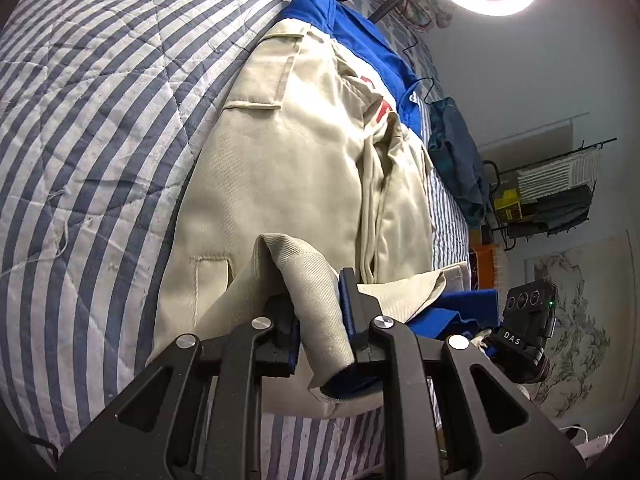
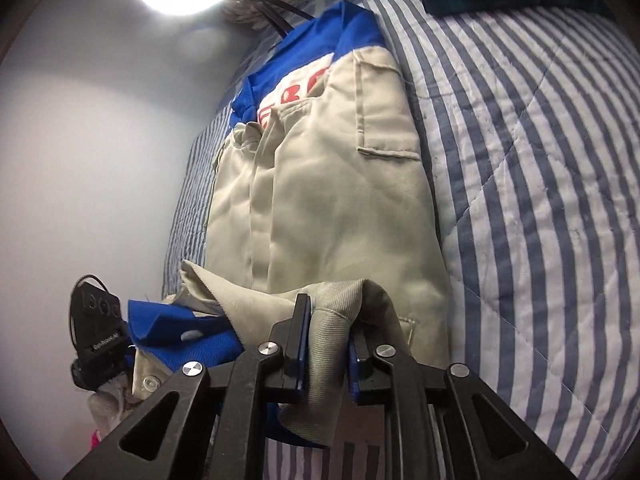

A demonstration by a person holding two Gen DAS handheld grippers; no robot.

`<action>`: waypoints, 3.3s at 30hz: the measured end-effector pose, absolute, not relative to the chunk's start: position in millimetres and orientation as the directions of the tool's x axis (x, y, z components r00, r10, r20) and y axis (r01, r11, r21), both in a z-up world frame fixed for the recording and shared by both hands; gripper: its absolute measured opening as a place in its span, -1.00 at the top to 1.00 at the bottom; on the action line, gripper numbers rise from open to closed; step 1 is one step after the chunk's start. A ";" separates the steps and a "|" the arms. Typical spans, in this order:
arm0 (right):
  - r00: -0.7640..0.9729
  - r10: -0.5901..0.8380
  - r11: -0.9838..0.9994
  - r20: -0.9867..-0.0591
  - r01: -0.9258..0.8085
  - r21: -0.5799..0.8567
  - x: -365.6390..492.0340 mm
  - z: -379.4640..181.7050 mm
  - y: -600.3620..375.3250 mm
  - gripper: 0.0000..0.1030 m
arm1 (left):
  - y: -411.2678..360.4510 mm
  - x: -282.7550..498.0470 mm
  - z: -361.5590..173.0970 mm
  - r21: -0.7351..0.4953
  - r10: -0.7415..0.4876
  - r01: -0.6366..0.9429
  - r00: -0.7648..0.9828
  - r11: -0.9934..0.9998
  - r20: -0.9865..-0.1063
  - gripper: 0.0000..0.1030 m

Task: Fold large clothes
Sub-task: 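Grasp the beige hem with both grippers and fold it toward the blue collar, then open both grippers and lift them away from the folded jacket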

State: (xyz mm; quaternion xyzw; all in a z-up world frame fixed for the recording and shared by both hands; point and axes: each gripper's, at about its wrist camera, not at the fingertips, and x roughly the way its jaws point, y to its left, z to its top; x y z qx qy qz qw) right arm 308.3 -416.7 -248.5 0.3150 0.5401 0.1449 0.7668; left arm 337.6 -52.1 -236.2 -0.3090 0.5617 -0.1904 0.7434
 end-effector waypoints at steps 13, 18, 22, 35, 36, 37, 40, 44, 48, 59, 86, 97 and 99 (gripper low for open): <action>0.427 0.662 0.613 -0.616 0.165 0.773 295.4 -238.1 -451.7 -0.08 | -40.1 348.4 -233.5 -0.747 -0.700 -0.157 0.268 0.646 -0.662 0.35; 0.526 0.611 0.630 -0.592 0.130 0.766 288.1 -203.2 -472.4 -0.27 | -32.1 352.4 -223.3 -0.771 -0.723 -0.177 0.269 0.612 -0.636 0.30; 0.521 0.614 0.724 -0.593 -0.071 0.686 280.9 -167.3 -441.4 0.08 | -30.6 353.5 -218.8 -0.780 -0.731 -0.178 0.273 0.600 -0.625 0.25; 0.386 0.453 0.891 -0.803 -0.228 0.393 326.2 -222.4 -319.2 0.47 | -14.7 349.9 -202.8 -0.801 -0.730 -0.188 0.334 0.568 -0.596 0.09; 0.381 0.442 0.897 -0.812 -0.220 0.385 330.3 -227.3 -319.1 0.47 | -10.5 349.2 -198.2 -0.805 -0.726 -0.178 0.355 0.566 -0.589 0.09; 0.373 0.441 0.897 -0.816 -0.212 0.388 333.7 -231.8 -320.7 0.47 | -6.4 347.7 -190.5 -0.797 -0.708 -0.161 0.381 0.582 -0.594 0.08; 0.389 0.477 0.879 -0.788 -0.228 0.419 332.1 -219.5 -326.9 0.40 | -6.5 342.8 -172.8 -0.755 -0.668 -0.084 0.411 0.650 -0.620 0.08; 0.469 0.462 0.887 -0.753 -0.228 0.402 318.5 -188.6 -352.1 0.36 | -28.5 331.7 -158.8 -0.631 -0.603 0.085 0.416 0.771 -0.681 0.08; 0.517 0.362 0.930 -0.776 -0.145 0.337 304.2 -189.0 -387.4 0.28 | -53.6 330.7 -173.7 -0.500 -0.522 0.167 0.403 0.849 -0.752 0.08; 0.379 0.186 0.982 -0.906 -0.112 0.154 284.5 -256.3 -394.2 0.38 | -84.3 375.7 -260.4 -0.307 -0.368 0.211 0.394 0.928 -0.842 0.03; 0.678 -0.070 0.989 -0.732 -0.051 -0.142 203.0 -91.2 -339.5 -0.26 | -27.4 301.3 -104.1 -0.379 -0.444 0.243 0.612 0.893 -0.654 0.03; 0.716 -0.147 0.984 -0.682 0.033 -0.177 172.8 -50.3 -307.7 -0.53 | -39.9 247.6 -56.1 -0.302 -0.409 0.279 0.696 0.911 -0.590 0.03; 0.739 -0.155 0.981 -0.656 0.036 -0.191 167.5 -36.2 -301.7 -0.56 | -43.7 237.9 -45.9 -0.275 -0.396 0.287 0.717 0.918 -0.574 0.01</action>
